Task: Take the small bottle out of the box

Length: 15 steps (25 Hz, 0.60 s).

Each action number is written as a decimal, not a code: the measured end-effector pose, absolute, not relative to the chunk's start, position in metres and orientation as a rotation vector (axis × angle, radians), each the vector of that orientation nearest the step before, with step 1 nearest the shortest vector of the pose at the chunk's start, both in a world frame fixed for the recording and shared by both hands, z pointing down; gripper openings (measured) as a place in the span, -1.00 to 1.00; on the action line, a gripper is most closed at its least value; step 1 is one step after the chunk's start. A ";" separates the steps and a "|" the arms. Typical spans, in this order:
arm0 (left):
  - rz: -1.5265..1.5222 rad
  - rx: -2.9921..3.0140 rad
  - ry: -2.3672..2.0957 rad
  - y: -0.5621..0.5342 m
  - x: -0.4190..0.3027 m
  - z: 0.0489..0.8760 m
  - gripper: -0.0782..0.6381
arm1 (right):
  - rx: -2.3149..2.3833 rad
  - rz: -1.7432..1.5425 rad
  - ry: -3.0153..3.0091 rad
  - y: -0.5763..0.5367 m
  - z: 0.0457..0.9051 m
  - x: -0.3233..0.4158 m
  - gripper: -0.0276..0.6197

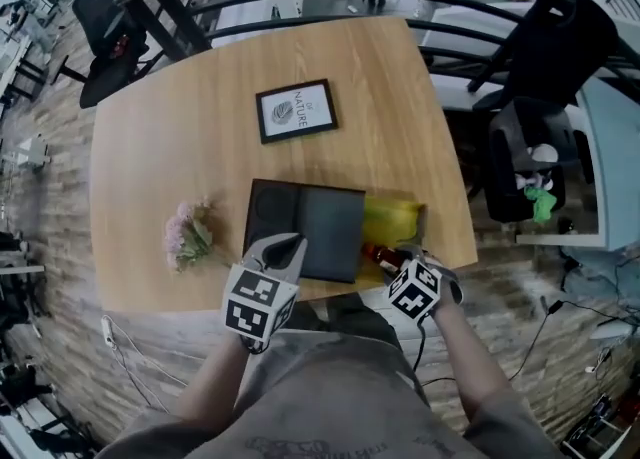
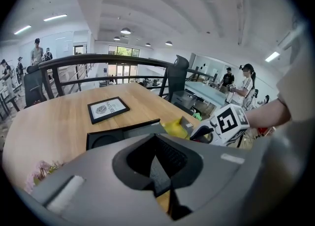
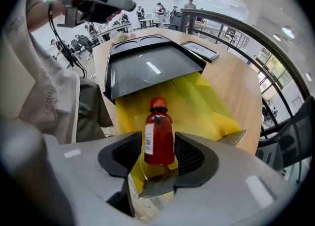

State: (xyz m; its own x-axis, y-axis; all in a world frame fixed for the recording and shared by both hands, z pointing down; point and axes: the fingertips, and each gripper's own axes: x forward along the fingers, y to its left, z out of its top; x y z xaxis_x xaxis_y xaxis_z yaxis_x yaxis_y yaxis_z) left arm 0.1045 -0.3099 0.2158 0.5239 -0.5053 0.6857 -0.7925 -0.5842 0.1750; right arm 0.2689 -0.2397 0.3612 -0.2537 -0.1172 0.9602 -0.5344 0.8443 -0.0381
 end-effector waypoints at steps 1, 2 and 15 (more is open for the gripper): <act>0.820 2.289 -1.057 -0.308 0.105 0.217 -0.78 | 0.485 0.415 -1.797 -0.241 0.364 0.271 -0.33; 0.826 2.285 -1.055 -0.306 0.106 0.217 -0.78 | 0.480 0.408 -1.788 -0.242 0.367 0.272 -0.33; 0.838 2.311 -1.013 -0.311 0.103 0.215 -0.78 | 0.522 0.531 -1.681 -0.246 0.380 0.284 -0.28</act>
State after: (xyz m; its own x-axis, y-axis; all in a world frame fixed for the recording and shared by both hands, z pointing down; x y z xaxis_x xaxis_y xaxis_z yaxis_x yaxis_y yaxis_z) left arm 0.1033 -0.3107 0.2146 0.5386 -0.4783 0.6937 -0.7709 -0.6119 0.1767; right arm 0.2845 -0.2456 0.3796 -0.1630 -0.0494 0.9854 -0.6067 0.7926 -0.0607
